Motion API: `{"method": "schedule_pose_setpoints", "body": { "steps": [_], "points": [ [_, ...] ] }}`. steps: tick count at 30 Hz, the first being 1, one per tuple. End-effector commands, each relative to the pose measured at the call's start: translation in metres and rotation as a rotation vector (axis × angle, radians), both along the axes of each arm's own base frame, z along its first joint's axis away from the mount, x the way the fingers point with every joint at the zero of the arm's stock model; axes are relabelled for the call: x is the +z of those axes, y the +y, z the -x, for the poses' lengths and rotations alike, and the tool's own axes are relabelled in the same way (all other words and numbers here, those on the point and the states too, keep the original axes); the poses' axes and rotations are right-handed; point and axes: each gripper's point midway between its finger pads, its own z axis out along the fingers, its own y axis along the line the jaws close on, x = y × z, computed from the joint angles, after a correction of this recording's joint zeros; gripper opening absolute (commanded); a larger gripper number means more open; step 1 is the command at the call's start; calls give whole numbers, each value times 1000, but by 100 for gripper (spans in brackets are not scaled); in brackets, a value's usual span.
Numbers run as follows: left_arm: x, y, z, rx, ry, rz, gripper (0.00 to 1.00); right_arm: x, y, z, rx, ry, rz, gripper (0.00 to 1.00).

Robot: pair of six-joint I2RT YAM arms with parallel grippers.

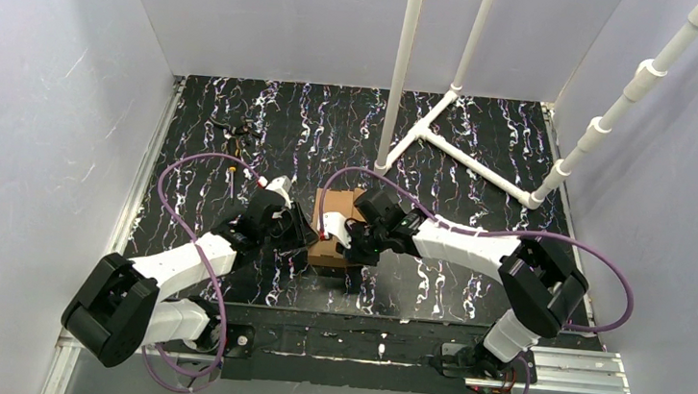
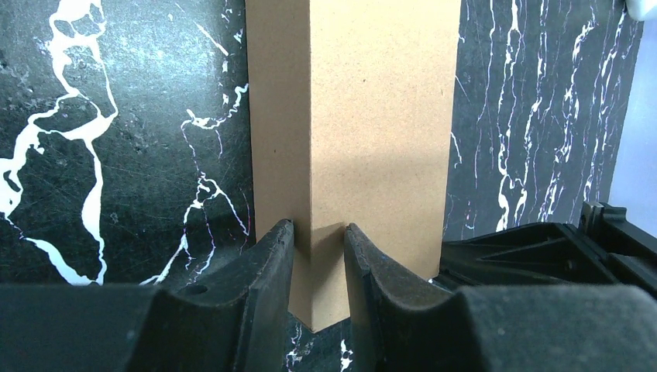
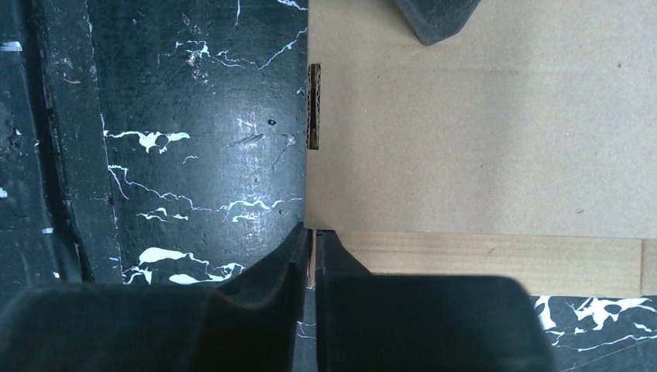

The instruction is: Fold the paper box

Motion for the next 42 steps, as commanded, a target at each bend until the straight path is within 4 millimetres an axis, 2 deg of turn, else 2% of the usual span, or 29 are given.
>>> {"method": "schedule_pose_setpoints", "body": {
  "steps": [1,7,10,13,16,20,24,27,32,35,39,42],
  "points": [
    [-27,15,24,-15,100,-86,28,24,7,-10,7,-27,-72,20],
    [-28,16,24,-14,100,-92,28,49,-11,-12,29,-41,-122,49],
    [-26,16,23,-16,97,-90,28,59,-20,-17,22,-34,-145,57],
    [-24,16,23,-16,92,-89,29,69,-31,-39,-73,-25,-194,57],
    [-22,15,22,-25,86,-84,30,70,-50,-82,-304,-8,-254,43],
    [-15,11,17,-43,73,-71,35,62,-70,-117,-575,19,-353,46],
    [-7,6,13,-59,60,-47,44,54,-77,-131,-724,105,-466,55],
    [2,5,10,-73,48,-27,52,46,-72,-134,-747,174,-511,60],
    [18,9,3,-77,7,-13,76,47,-64,-141,-740,188,-613,71],
    [23,18,-3,-67,-8,-29,86,43,-62,-151,-766,237,-658,73],
    [29,21,-17,-68,-18,-18,93,26,-66,-159,-850,343,-682,73],
    [34,13,-33,-93,-29,20,94,20,-69,-159,-866,376,-694,74]
  ]
}}
